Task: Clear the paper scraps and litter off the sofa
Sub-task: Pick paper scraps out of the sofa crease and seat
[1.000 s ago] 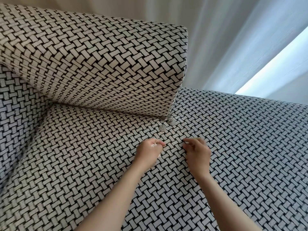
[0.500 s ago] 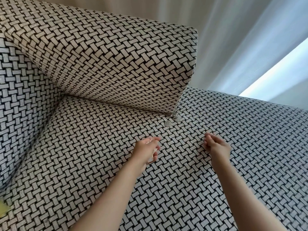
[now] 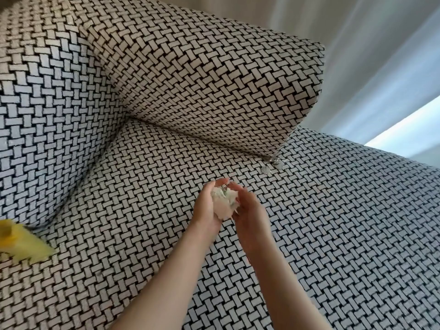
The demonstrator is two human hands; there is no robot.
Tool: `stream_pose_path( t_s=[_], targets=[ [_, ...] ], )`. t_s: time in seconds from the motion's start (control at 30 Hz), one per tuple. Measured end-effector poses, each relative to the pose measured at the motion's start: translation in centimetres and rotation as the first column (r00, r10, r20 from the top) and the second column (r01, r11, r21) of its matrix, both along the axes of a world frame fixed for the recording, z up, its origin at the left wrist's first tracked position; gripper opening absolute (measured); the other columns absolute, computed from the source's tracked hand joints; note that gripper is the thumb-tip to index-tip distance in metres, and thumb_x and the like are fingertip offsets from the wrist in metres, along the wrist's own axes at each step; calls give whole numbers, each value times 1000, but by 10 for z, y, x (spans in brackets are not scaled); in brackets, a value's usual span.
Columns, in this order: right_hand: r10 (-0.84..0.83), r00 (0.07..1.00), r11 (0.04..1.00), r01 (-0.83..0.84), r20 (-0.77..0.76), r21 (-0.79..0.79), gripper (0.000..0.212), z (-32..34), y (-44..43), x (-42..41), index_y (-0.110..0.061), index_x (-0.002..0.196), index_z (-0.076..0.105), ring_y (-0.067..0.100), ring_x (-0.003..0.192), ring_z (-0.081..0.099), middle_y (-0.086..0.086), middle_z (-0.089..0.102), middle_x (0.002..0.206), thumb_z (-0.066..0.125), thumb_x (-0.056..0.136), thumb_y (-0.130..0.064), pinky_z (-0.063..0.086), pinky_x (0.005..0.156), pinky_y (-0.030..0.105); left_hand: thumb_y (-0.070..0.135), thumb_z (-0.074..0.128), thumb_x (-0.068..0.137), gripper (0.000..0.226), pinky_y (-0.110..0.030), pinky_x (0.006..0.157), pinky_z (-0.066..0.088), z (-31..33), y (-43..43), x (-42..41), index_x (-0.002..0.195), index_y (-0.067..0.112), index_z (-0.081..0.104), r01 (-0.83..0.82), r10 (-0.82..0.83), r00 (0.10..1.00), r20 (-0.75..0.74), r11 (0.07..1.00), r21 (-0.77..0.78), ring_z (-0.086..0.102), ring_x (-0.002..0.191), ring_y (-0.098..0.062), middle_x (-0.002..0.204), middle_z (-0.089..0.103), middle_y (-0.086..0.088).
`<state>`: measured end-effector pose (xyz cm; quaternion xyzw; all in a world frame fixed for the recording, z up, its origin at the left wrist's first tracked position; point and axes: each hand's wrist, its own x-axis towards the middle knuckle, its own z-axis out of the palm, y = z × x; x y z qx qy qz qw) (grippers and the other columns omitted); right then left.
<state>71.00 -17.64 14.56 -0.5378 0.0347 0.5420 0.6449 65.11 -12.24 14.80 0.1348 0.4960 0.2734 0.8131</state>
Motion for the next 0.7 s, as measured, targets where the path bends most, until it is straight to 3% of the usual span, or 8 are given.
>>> stream_pose_path(
  t_s=[0.17,0.23,0.4,0.47,0.53,0.6,0.63,0.7],
  targets=[
    [75,997,997,-74,-28,27,36,3,20,-64,-8,108,65,22,98,63,12,67,108,35,97,-23,49,83,30,26,30,98,38,-31,70,48,4,6,-62,87,12,64,-169,163,979,119,985,42,62,76,-20,83,68,-8],
    [140,990,990,-139,-17,13,36,2,31,-96,-6,110,63,22,96,63,13,67,104,35,98,-26,49,84,31,29,27,99,45,-32,74,50,2,12,-98,86,11,67,-226,217,965,150,973,45,64,82,-22,86,71,-9],
    [256,966,966,-257,22,20,27,7,52,-185,-6,103,59,13,73,60,1,67,76,33,99,-14,51,57,16,26,26,99,47,-35,85,49,-1,24,-188,82,9,67,-375,358,916,181,924,74,67,84,-20,77,74,-5],
    [320,938,947,-320,130,-18,22,3,56,-216,-5,109,57,5,71,56,2,66,85,38,96,-3,47,52,6,25,27,98,46,-32,77,50,0,25,-219,78,10,67,-424,401,894,200,902,82,70,71,-16,70,73,-4],
    [321,946,947,-319,51,-34,34,-1,57,-252,-6,121,54,-3,74,53,3,61,103,47,90,6,44,59,-1,24,31,97,48,-30,75,50,-4,21,-256,72,13,71,-486,460,864,203,868,104,69,66,-14,69,73,-3],
    [429,901,903,-430,56,-7,32,1,54,-280,-8,120,56,-7,75,56,0,60,103,46,91,3,45,66,1,24,37,95,39,-29,74,51,-7,15,-283,77,14,70,-544,518,830,207,833,101,68,72,-15,73,72,-2],
    [480,869,875,-485,125,11,26,4,50,-297,-9,112,61,-6,76,59,1,61,99,44,94,-3,47,71,5,24,37,94,34,-28,72,52,-9,9,-298,83,13,67,-586,561,802,207,805,92,66,74,-16,75,71,-2],
    [474,879,876,-477,48,70,24,2,45,-324,-13,95,67,12,91,64,8,66,102,43,94,-13,49,86,25,25,32,96,34,-28,68,51,-14,-2,-321,87,13,62,-651,628,751,207,757,65,64,76,-17,73,71,-2]
  ],
)
